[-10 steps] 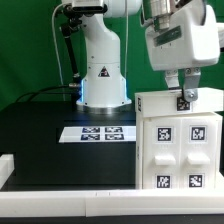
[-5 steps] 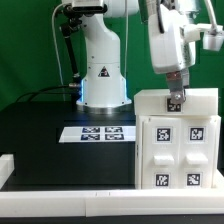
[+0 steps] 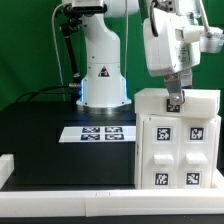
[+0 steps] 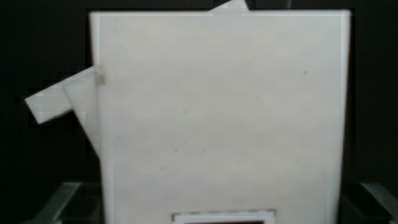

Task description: Assemble cabinet

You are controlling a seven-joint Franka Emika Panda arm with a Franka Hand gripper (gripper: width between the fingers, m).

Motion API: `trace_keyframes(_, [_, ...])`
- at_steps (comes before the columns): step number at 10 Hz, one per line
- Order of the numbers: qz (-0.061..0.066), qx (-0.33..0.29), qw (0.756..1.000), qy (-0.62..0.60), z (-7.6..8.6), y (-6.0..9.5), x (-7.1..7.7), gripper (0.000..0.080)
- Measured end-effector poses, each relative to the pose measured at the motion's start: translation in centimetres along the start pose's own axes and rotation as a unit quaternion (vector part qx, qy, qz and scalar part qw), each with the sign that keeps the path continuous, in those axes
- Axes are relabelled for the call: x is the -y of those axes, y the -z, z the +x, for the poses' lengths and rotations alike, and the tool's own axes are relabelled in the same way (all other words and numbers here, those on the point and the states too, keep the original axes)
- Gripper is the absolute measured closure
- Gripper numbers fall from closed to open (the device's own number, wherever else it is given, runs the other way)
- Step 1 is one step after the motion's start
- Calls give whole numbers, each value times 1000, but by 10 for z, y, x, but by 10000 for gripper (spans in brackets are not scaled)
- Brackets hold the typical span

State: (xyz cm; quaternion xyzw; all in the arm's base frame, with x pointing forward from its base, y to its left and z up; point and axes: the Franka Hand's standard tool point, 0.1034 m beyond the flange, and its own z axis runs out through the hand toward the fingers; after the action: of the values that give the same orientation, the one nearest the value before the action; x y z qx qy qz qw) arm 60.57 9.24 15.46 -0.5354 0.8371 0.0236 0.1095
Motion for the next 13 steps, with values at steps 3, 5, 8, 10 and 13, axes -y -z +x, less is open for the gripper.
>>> trace_keyframes(3, [5, 20, 1000, 20, -3, 10, 1, 22])
trace_keyframes(5, [11, 36, 999, 17, -8, 20, 4, 6])
trace_keyframes(8, [11, 36, 999, 33, -8, 19, 4, 2])
trace_keyframes(10, [2, 23, 985, 169, -10, 20, 5, 2])
trace_keyframes(13, [-3, 17, 930, 367, -15, 19, 11, 2])
